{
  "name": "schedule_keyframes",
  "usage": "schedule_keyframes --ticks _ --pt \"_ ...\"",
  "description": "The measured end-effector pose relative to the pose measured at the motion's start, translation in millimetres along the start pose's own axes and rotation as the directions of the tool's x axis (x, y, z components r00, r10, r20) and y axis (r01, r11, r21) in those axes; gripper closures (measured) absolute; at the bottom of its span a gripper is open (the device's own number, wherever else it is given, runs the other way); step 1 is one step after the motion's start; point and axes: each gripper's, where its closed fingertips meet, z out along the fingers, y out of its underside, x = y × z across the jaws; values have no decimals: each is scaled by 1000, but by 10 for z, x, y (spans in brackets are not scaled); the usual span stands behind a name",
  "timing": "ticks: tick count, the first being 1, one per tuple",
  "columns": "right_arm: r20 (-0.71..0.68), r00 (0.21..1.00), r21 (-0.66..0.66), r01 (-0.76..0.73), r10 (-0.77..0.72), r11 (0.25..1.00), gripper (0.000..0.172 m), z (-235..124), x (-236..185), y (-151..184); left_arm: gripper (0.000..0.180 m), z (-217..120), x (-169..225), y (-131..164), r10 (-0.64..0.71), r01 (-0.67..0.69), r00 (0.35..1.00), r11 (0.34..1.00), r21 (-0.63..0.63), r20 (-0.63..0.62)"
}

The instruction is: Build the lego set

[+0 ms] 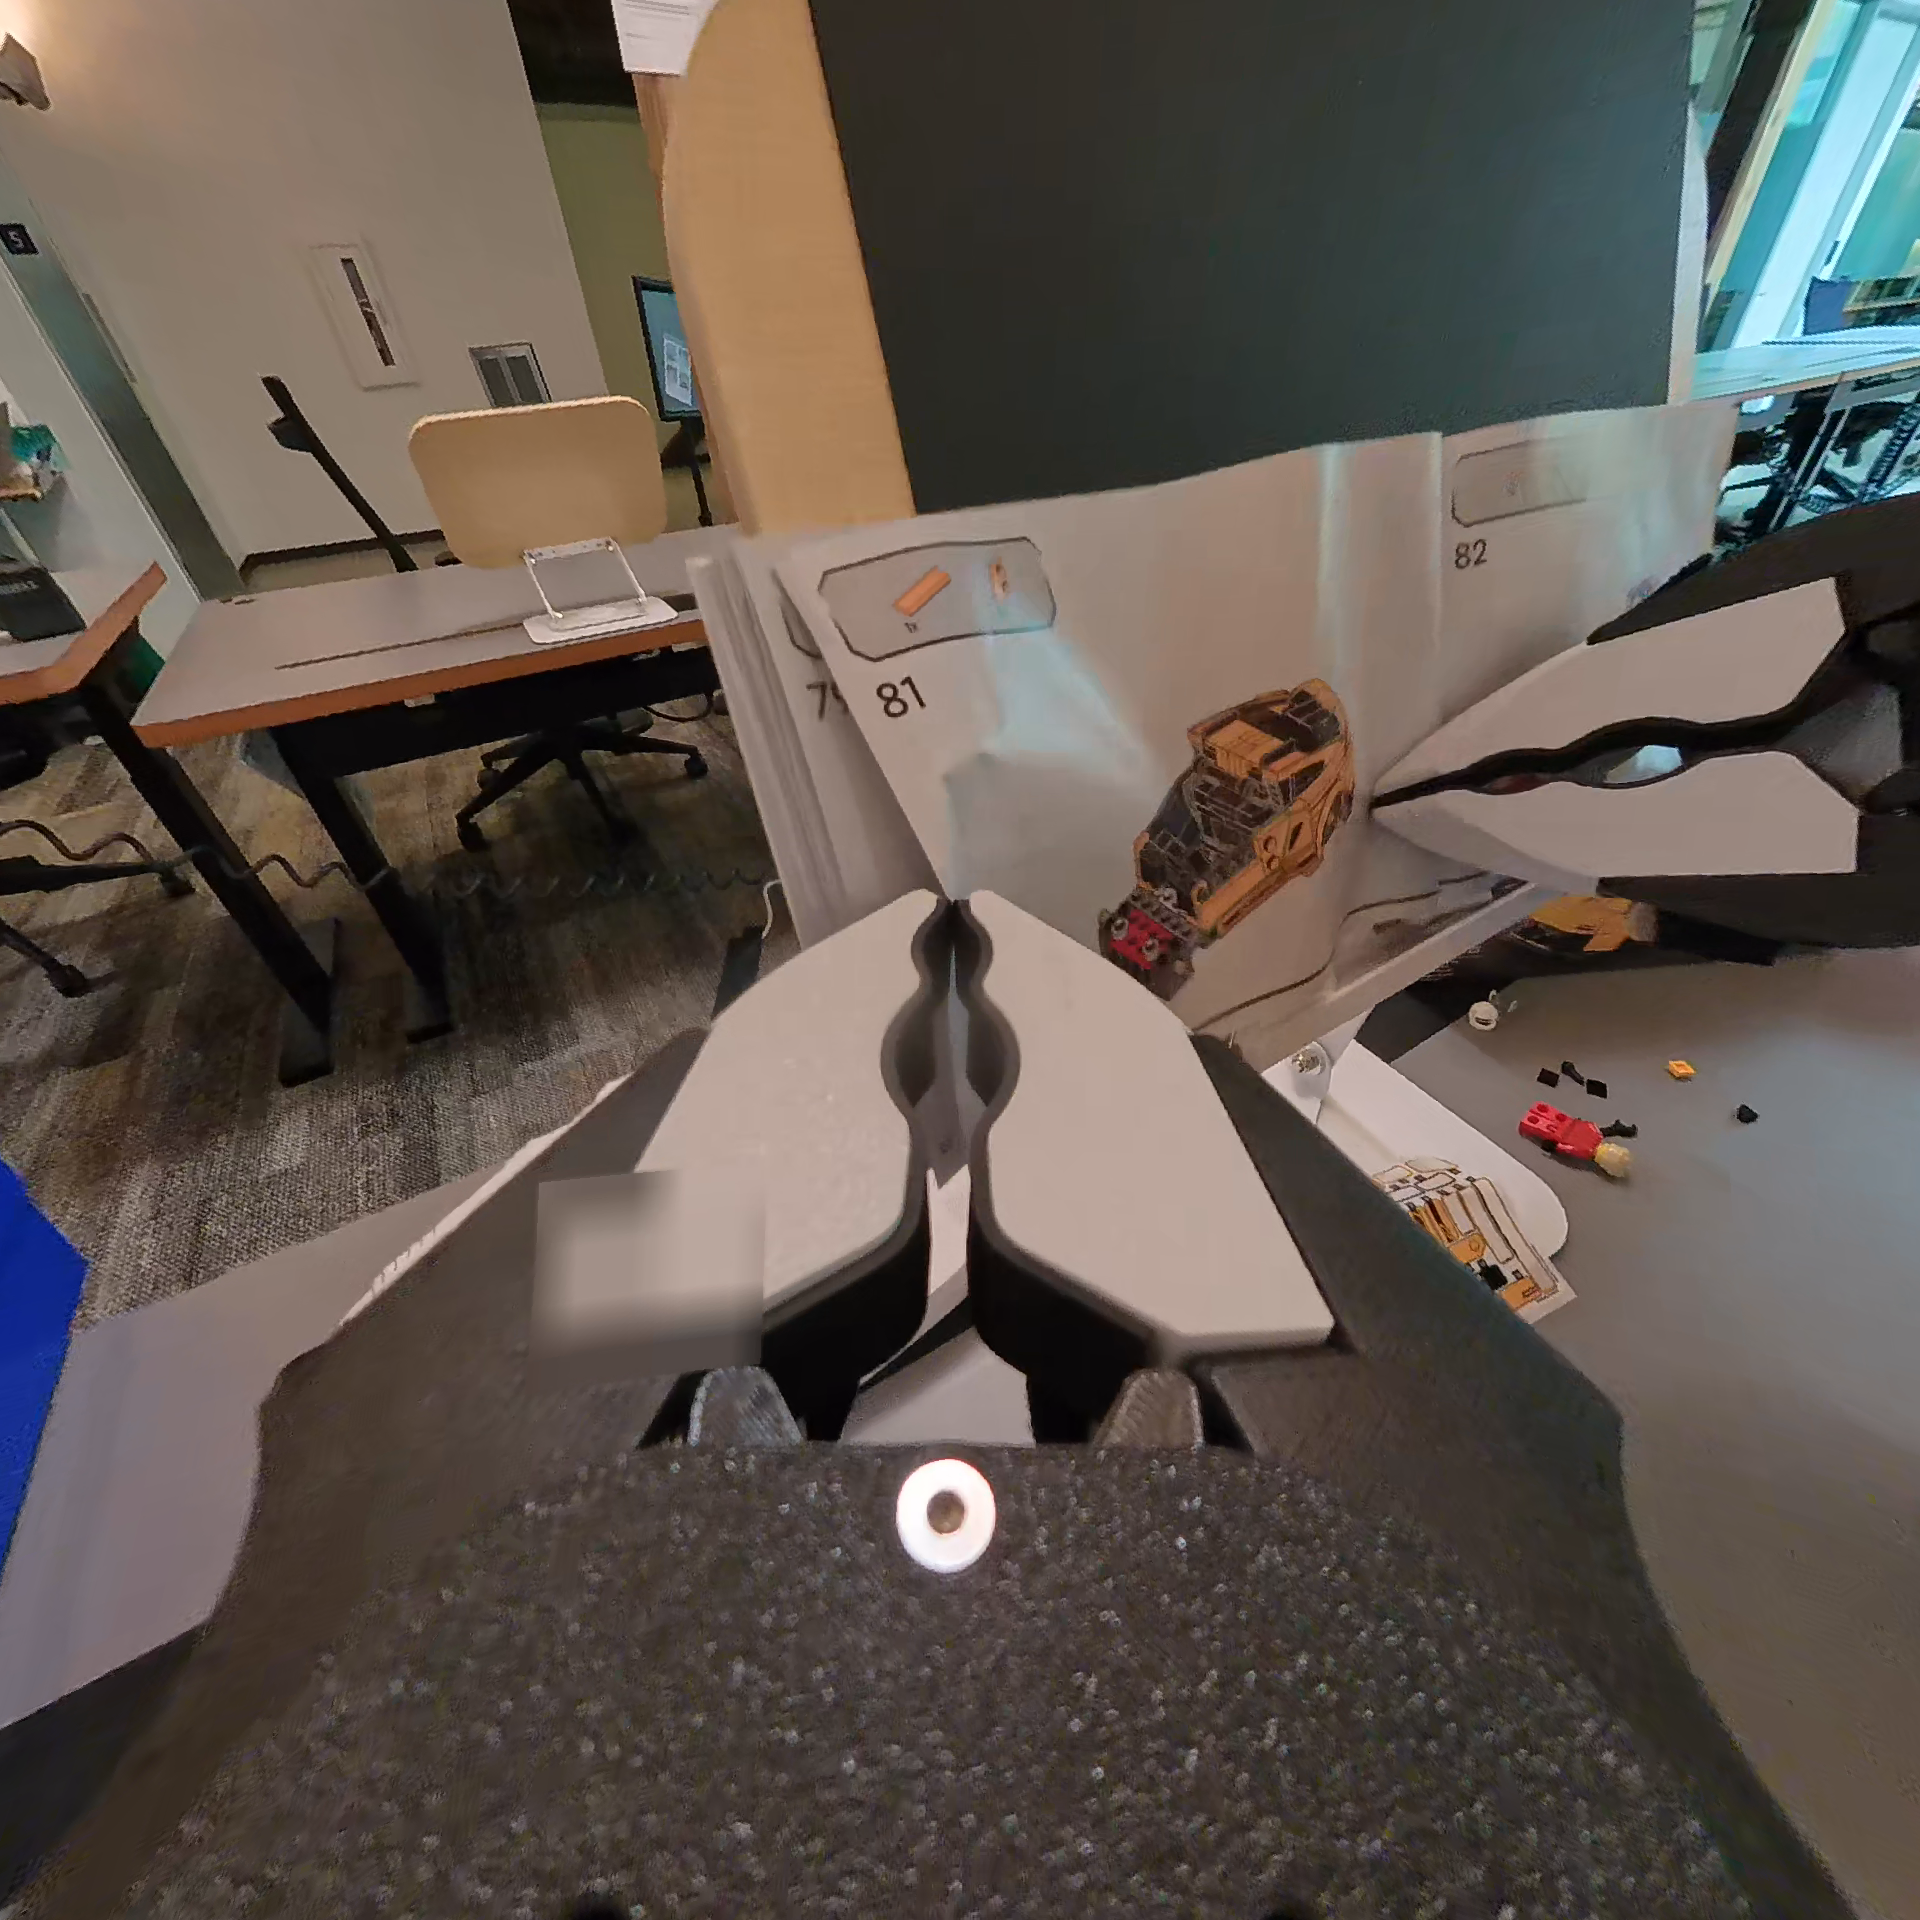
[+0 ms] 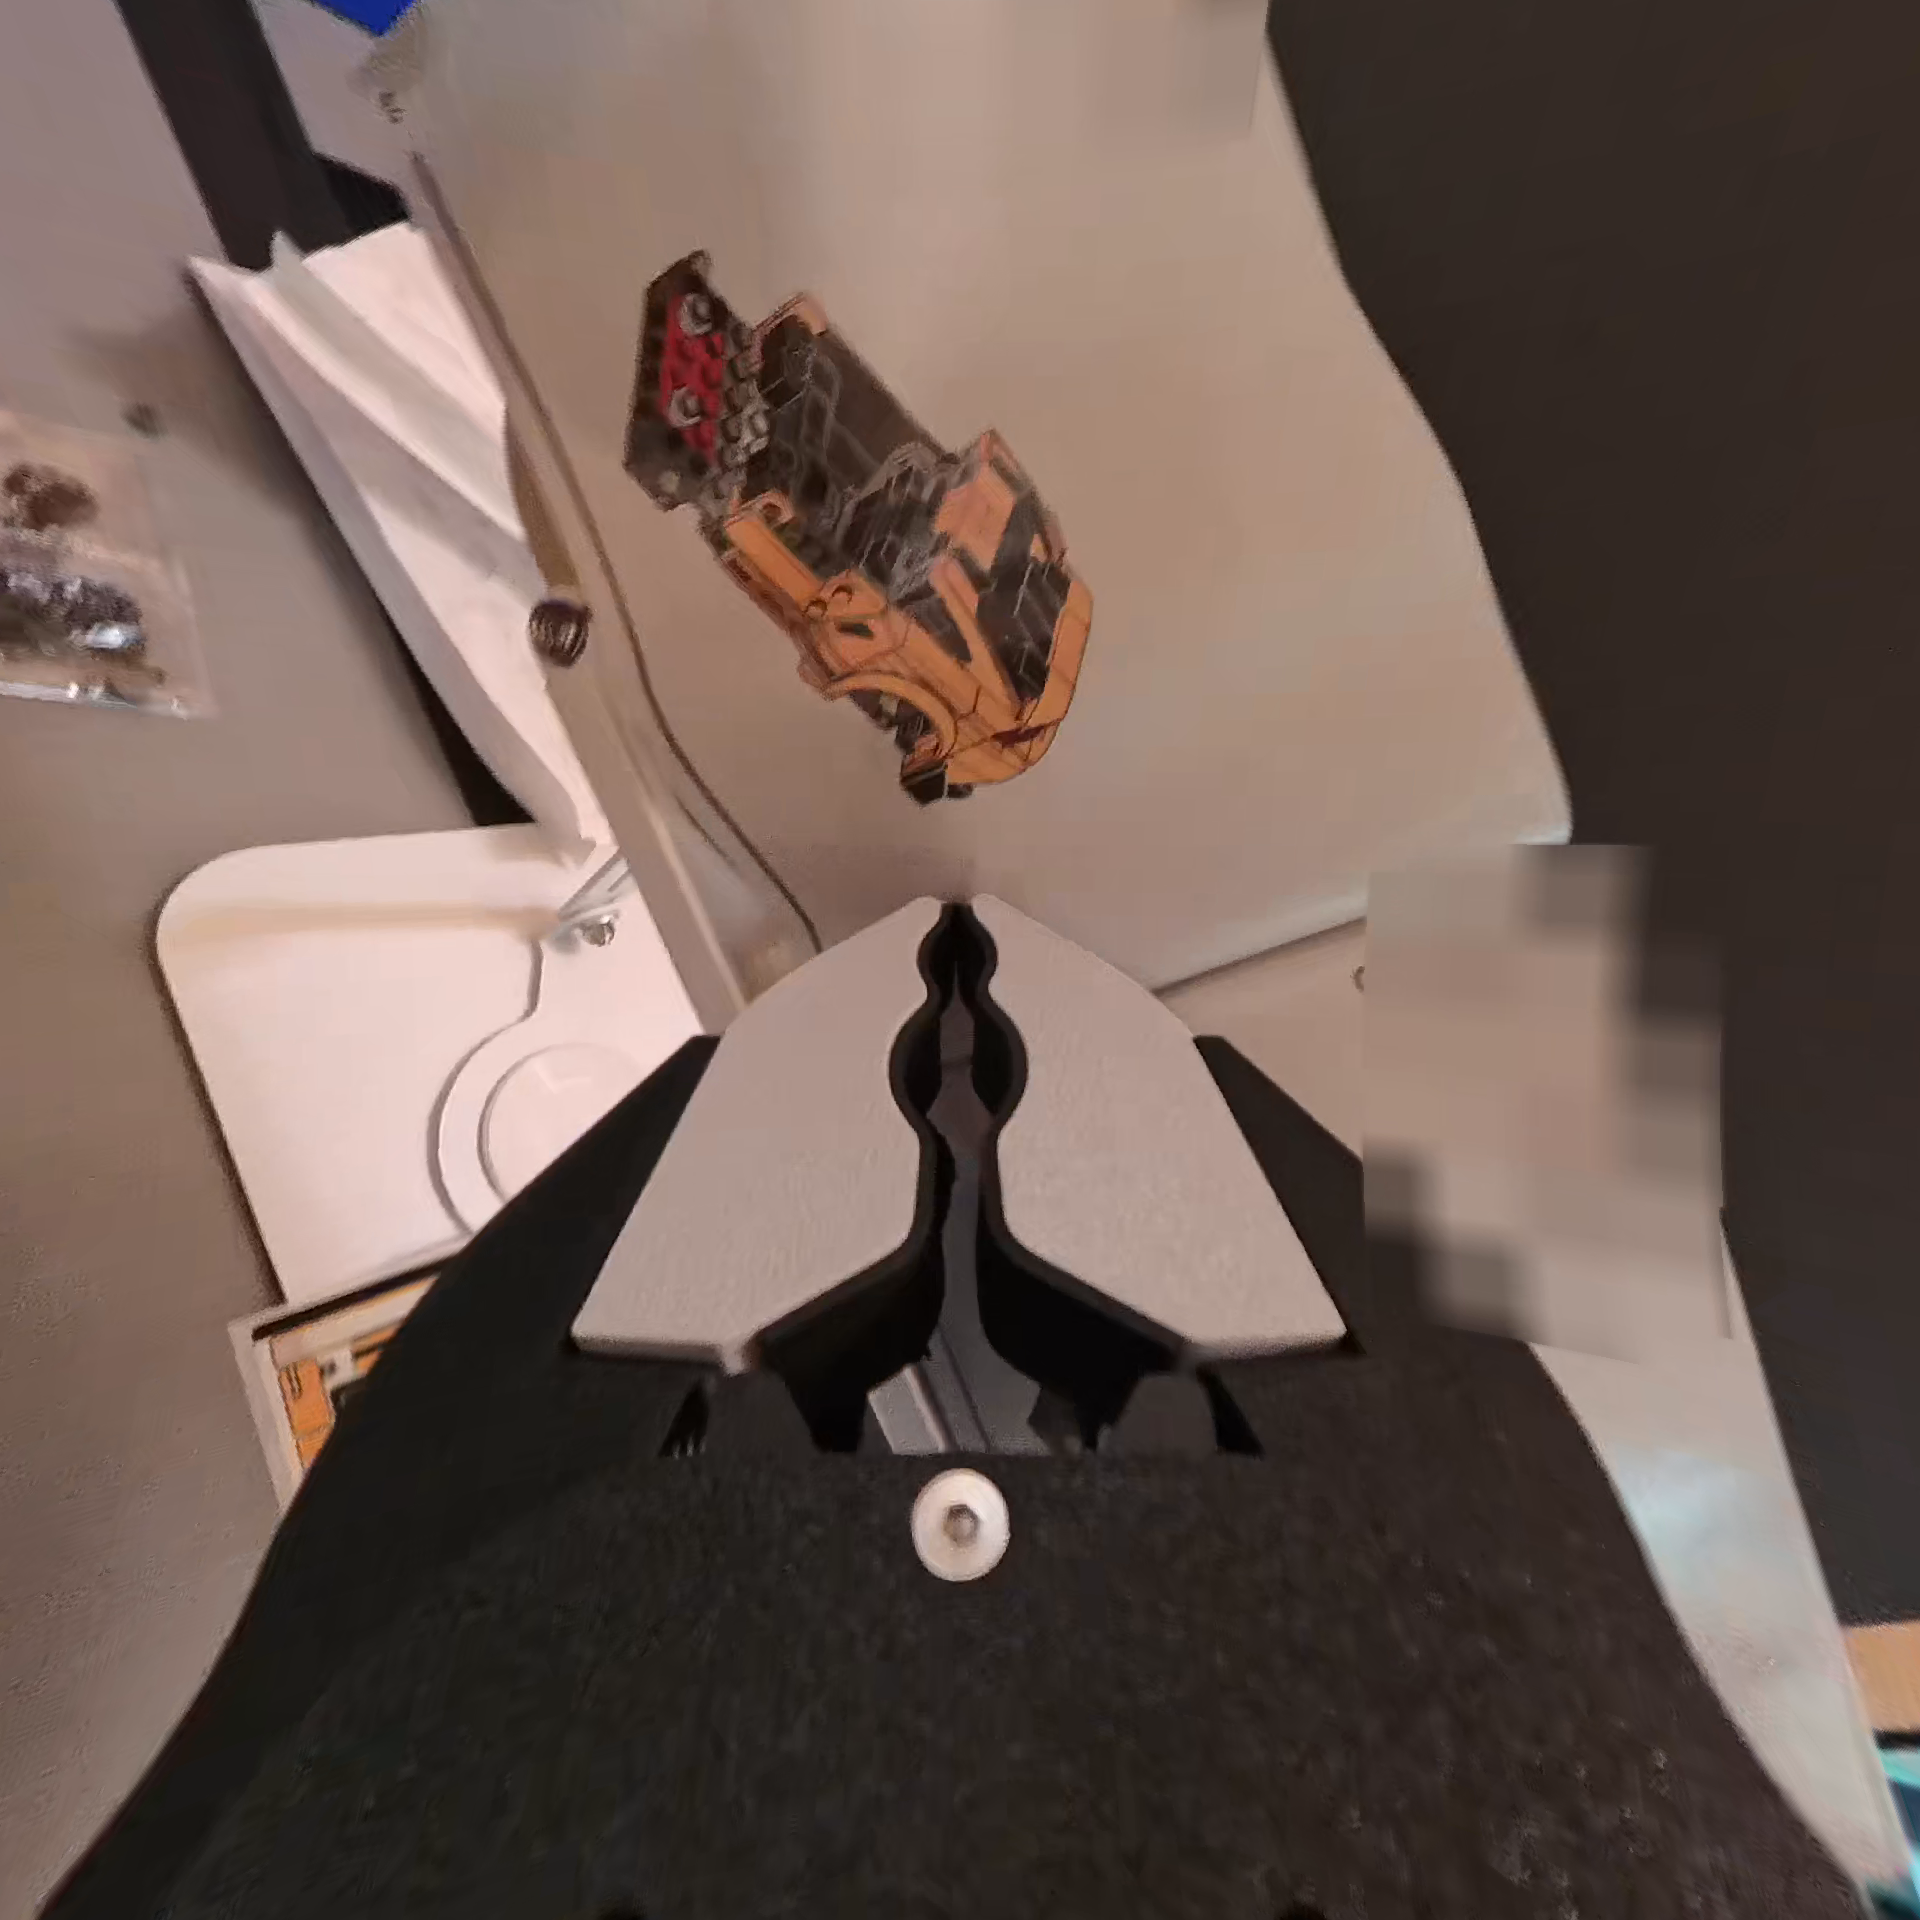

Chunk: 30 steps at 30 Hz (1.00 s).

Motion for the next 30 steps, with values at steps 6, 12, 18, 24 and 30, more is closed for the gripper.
schedule_keyframes --ticks 6,12,18,24,30 --pt "-51 993 36 -105 107 994 172 41 96 -72 162 -410 63 -496 -127 118 991 981 156 47" --pt "-94 982 27 -160 161 987 172 92 196 -120 173 -376 872 -15 -26 -2 978 991 -133 -206" --pt "-62 961 71 -265 269 962 172 55 204 -164 162 92 896 608 163 -190 981 928 -320 -109" --pt "4 932 105 -360 362 927 172 12 195 -184 158 403 740 431 295 -277 955 926 -258 35" --pt "19 922 114 -386 386 915 172 10 191 -189 180 582 743 428 502 -460 861 838 -292 84"
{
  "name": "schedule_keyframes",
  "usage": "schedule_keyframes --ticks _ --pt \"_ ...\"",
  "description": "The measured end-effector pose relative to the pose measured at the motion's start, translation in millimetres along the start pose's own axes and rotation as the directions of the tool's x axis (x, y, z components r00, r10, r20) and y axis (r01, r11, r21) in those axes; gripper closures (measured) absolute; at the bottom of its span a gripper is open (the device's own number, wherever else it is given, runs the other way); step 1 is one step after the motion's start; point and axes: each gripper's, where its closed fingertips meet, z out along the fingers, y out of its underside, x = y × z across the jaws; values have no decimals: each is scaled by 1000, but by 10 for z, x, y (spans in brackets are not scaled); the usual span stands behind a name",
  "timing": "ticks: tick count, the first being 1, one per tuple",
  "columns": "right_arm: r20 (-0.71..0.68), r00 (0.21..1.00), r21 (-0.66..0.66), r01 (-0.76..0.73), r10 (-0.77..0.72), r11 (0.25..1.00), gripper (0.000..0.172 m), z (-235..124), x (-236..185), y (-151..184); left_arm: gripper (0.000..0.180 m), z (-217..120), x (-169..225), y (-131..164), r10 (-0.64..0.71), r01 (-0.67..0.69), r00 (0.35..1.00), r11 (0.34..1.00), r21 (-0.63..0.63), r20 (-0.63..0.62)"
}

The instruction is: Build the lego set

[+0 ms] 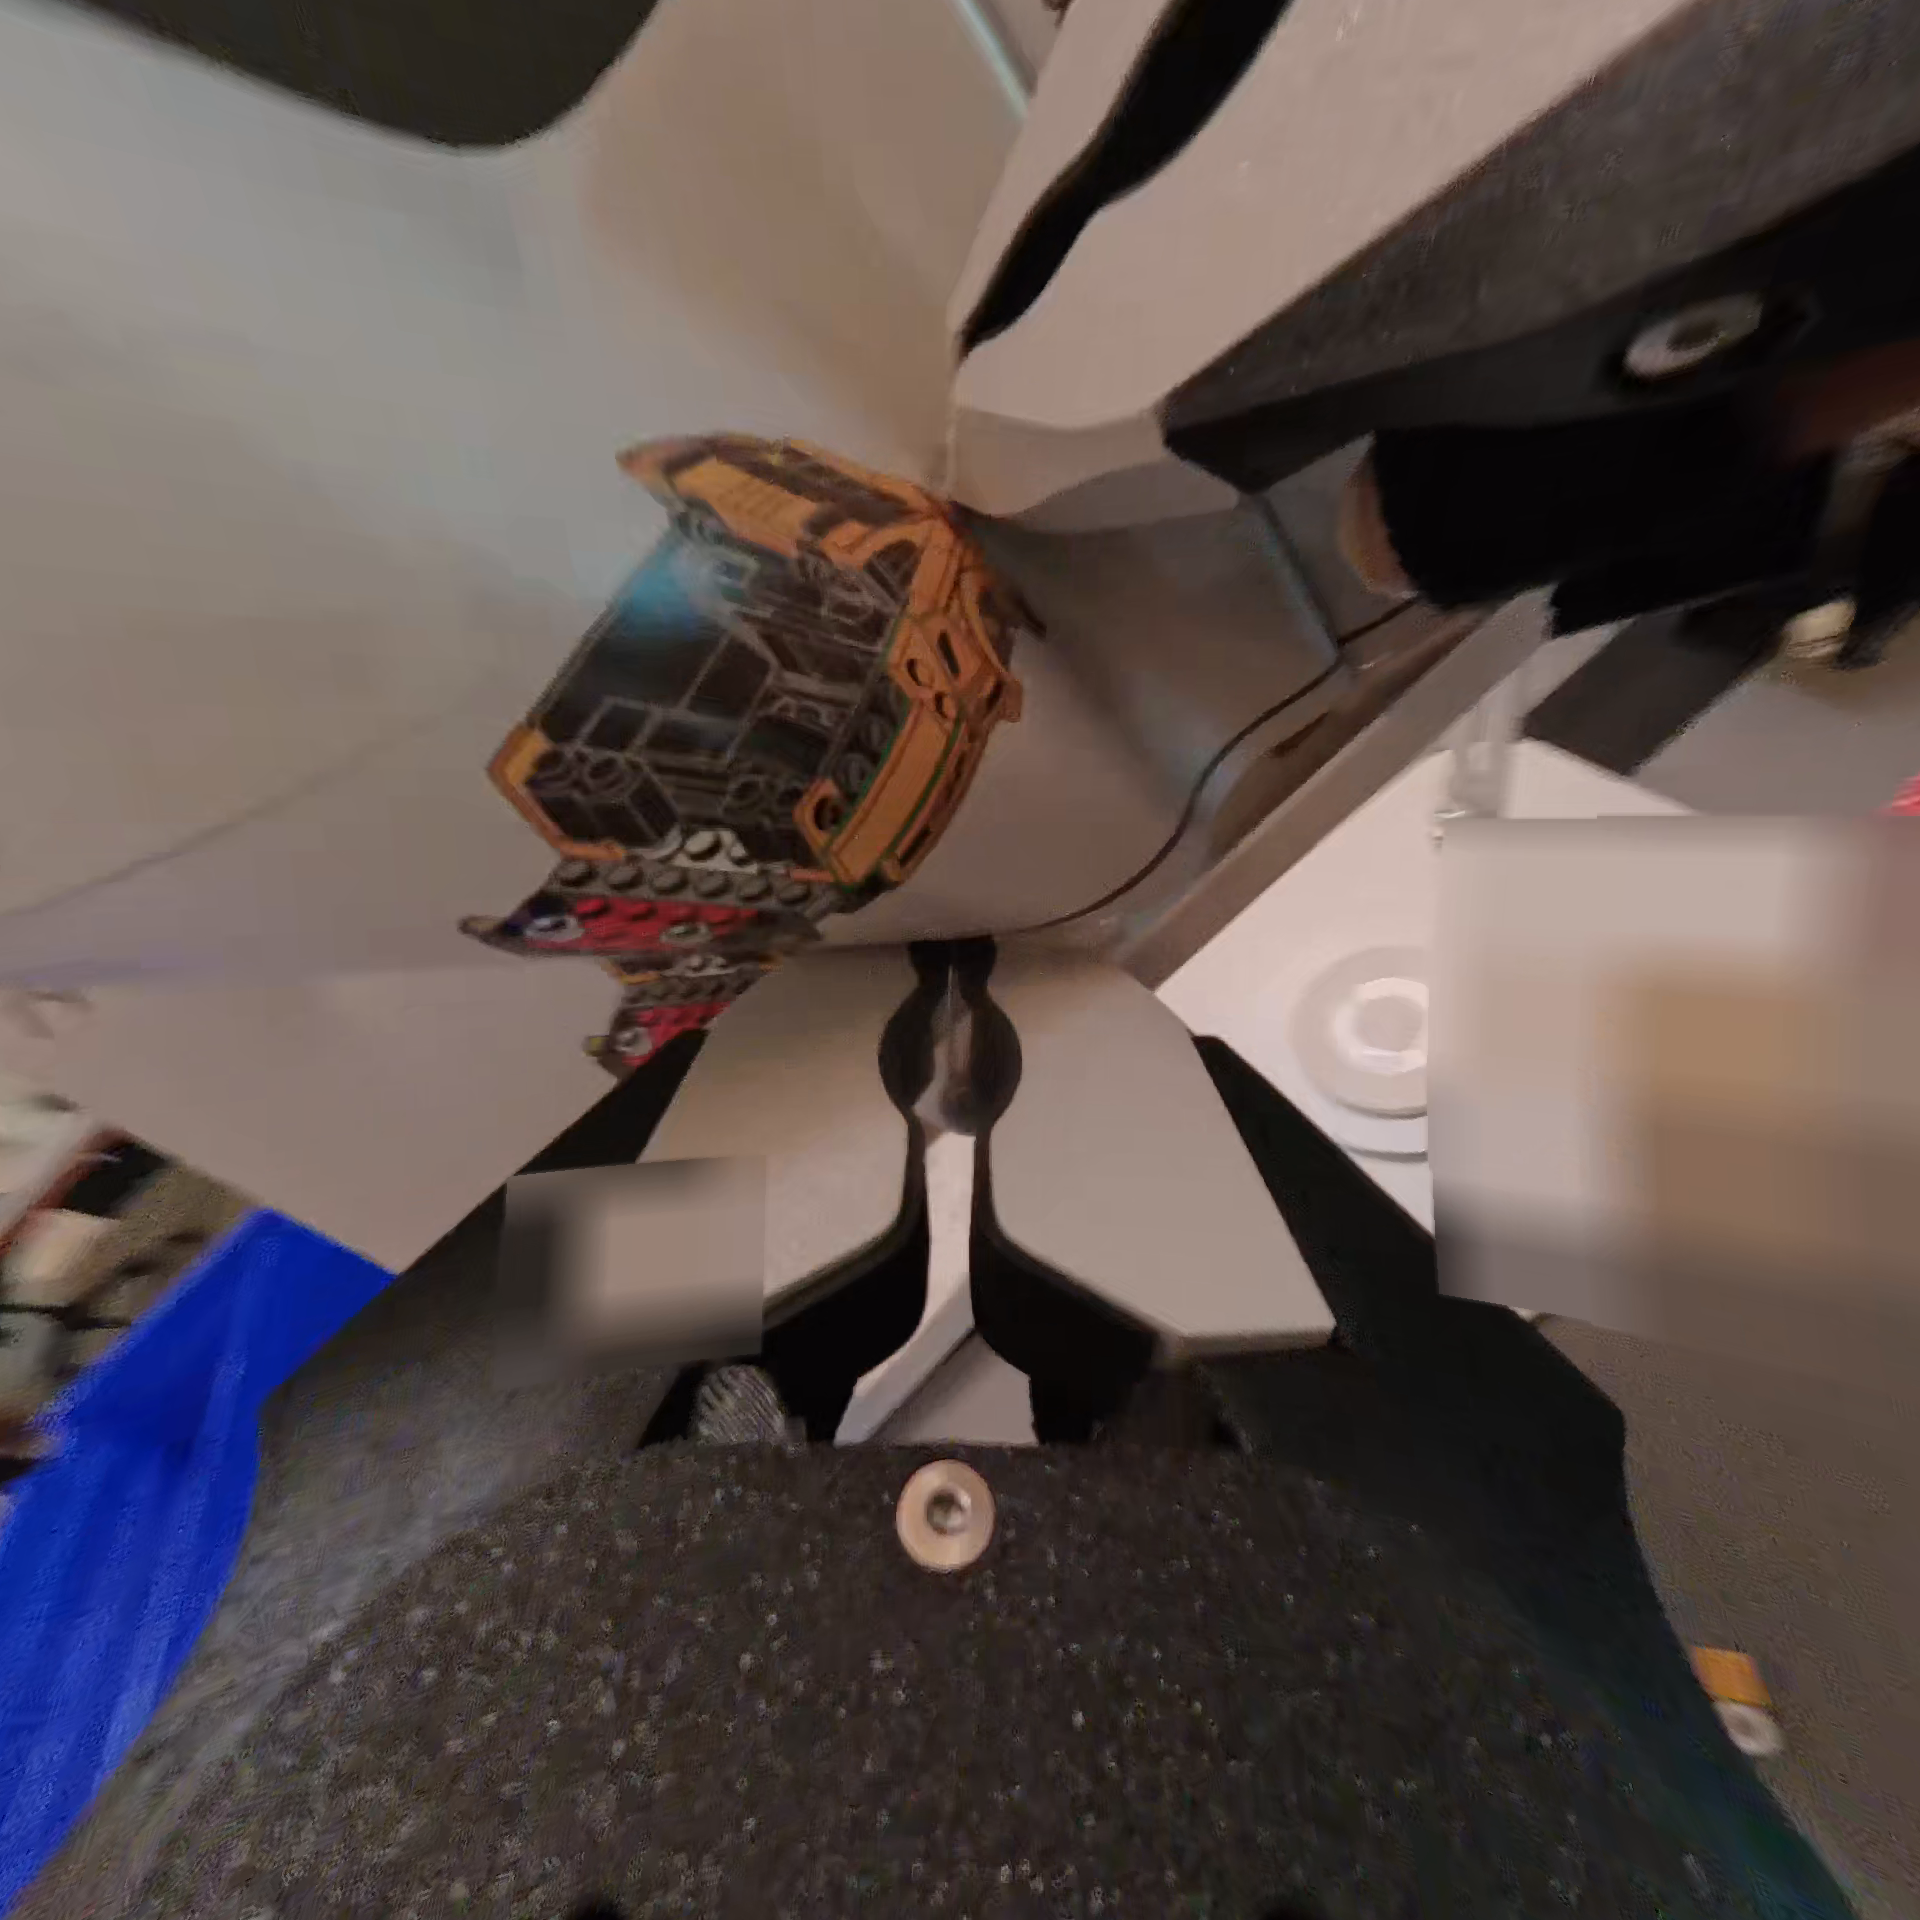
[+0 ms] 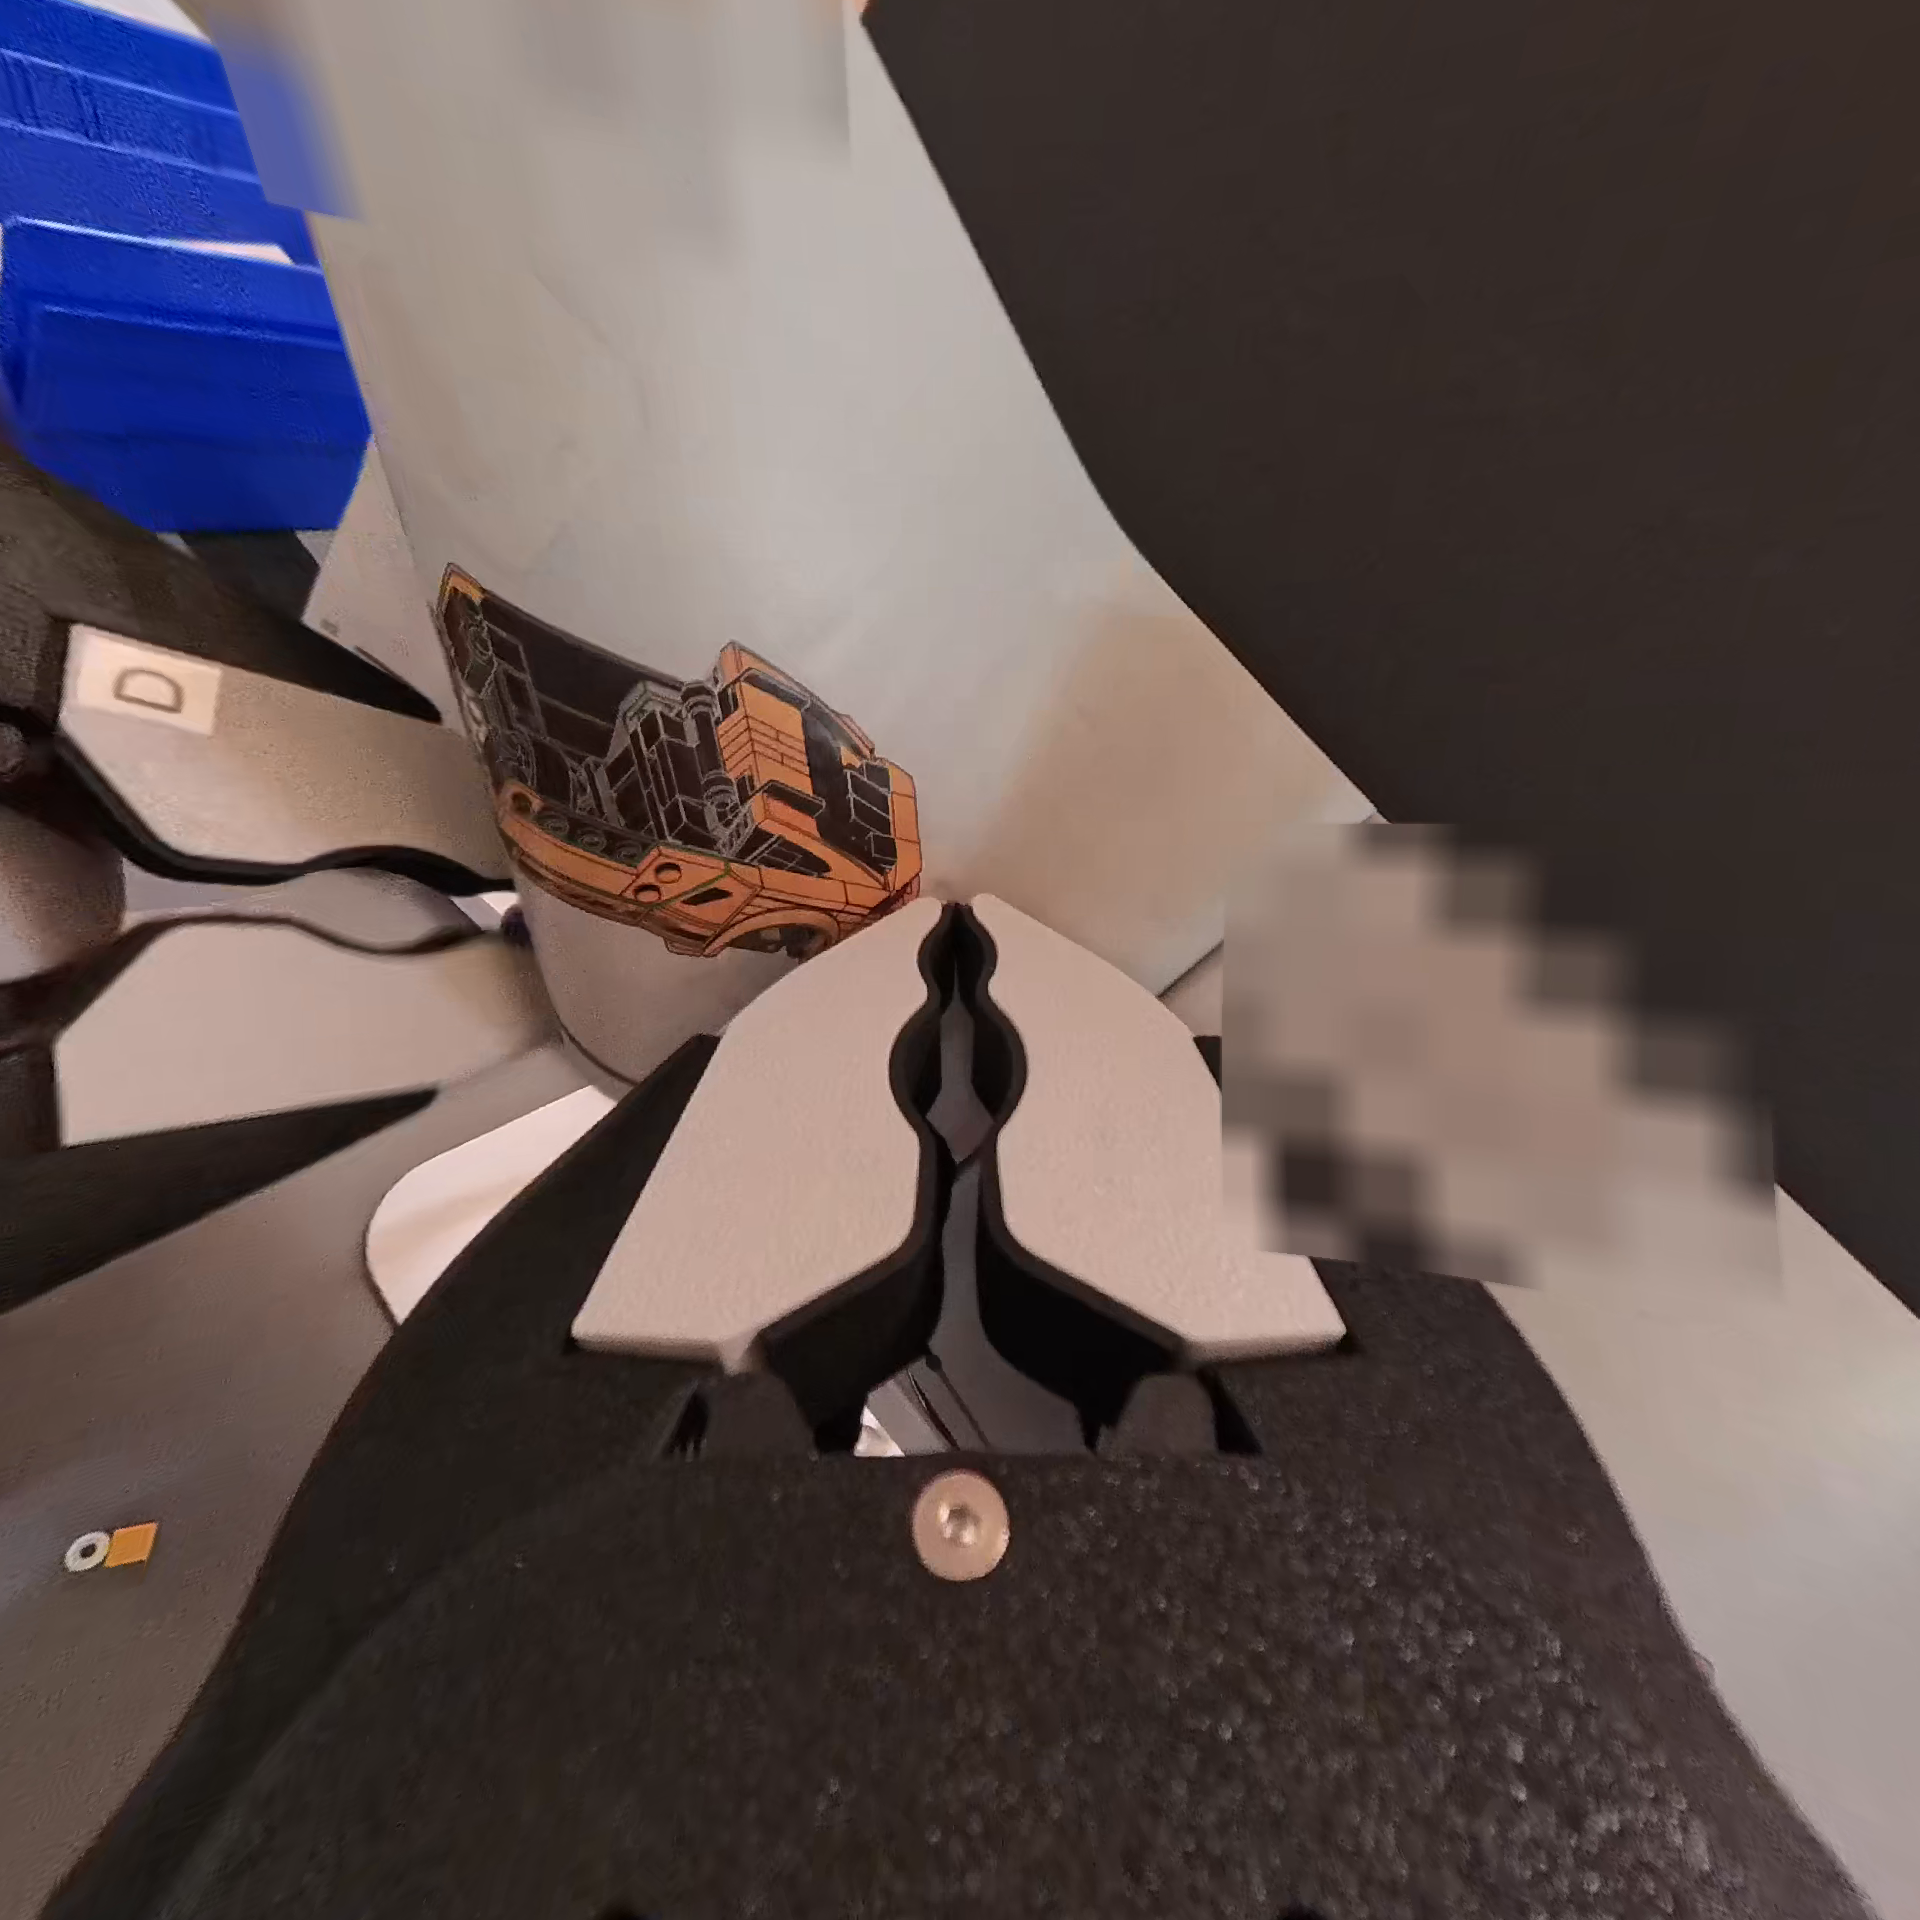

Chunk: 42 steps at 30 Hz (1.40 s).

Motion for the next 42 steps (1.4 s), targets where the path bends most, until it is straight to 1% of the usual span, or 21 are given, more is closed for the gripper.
schedule_keyframes --ticks 1,3,5,6,7,8,10,11,12,14,16,20,21,22,24,26,29,31,33,35,42 --pt "-1 1000 1 3 -3 1000 172 3 0 -1 180 -1 -23 6 37 -37 999 999 -7 25" --pt "-2 1000 -6 2 -2 1000 172 6 -2 4 179 -35 -84 27 -44 45 998 999 -23 38" --pt "-4 1000 -13 -6 6 1000 172 4 -4 6 178 -82 -168 78 -293 293 956 956 -2 7" --pt "-10 1000 -16 -10 9 1000 172 6 -4 7 178 -105 -199 113 -481 482 876 876 20 -42" --pt "-20 1000 -20 -8 7 1000 172 11 -1 8 179 -124 -224 151 -675 682 728 730 33 -116" --pt "-33 999 -27 2 -3 1000 172 17 3 10 179 -144 -240 185 -832 853 515 521 29 -207" --pt "-67 997 -49 28 -31 998 172 28 7 9 180 -169 -255 281 -933 994 102 108 4 -346" --pt "-84 995 -62 49 -54 997 172 33 2 7 180 -182 -243 318 -919 1000 -20 -26 10 -394" --pt "-98 992 -77 74 -82 994 172 36 -10 3 179 -197 -225 350 -900 993 -94 -116 25 -425" --pt "-113 985 -102 116 -128 988 172 46 -40 -10 179 -234 -201 382 -855 968 -189 -245 57 -483" --pt "-120 979 -123 148 -163 981 172 53 -50 -13 180 -263 -180 394 -817 945 -230 -318 80 -528" --pt "-130 973 -128 173 -190 977 172 64 -45 -10 180 -329 -150 378 -798 913 -207 -366 182 -566" --pt "-132 971 -127 182 -198 975 172 62 -45 -10 180 -350 -144 361 -811 911 -169 -346 225 -560" --pt "-133 968 -124 196 -212 973 172 59 -44 -10 180 -370 -147 325 -842 923 -89 -270 275 -532" --pt "-136 967 -119 200 -215 973 172 54 -49 -13 180 -381 -160 220 -898 935 197 51 352 -394" --pt "-134 968 -126 195 -212 973 172 54 -48 -15 179 -370 -151 136 -854 850 473 378 367 -216" --pt "-121 974 -116 180 -194 977 172 52 -51 -19 179 -336 -121 63 -667 640 744 701 315 -27" --pt "-106 978 -106 171 -182 980 172 48 -53 -21 180 -299 -71 -2 -491 469 871 846 253 27" --pt "-77 986 -89 138 -145 986 172 47 -55 -26 180 -243 2 -56 -301 288 952 940 183 48" --pt "-36 995 -68 90 -92 994 172 41 -60 -32 180 -195 59 -69 -141 134 989 982 136 44" --pt "45 998 -9 44 -43 999 172 15 -67 -46 178 -156 73 -39 113 -111 993 993 32 -44"
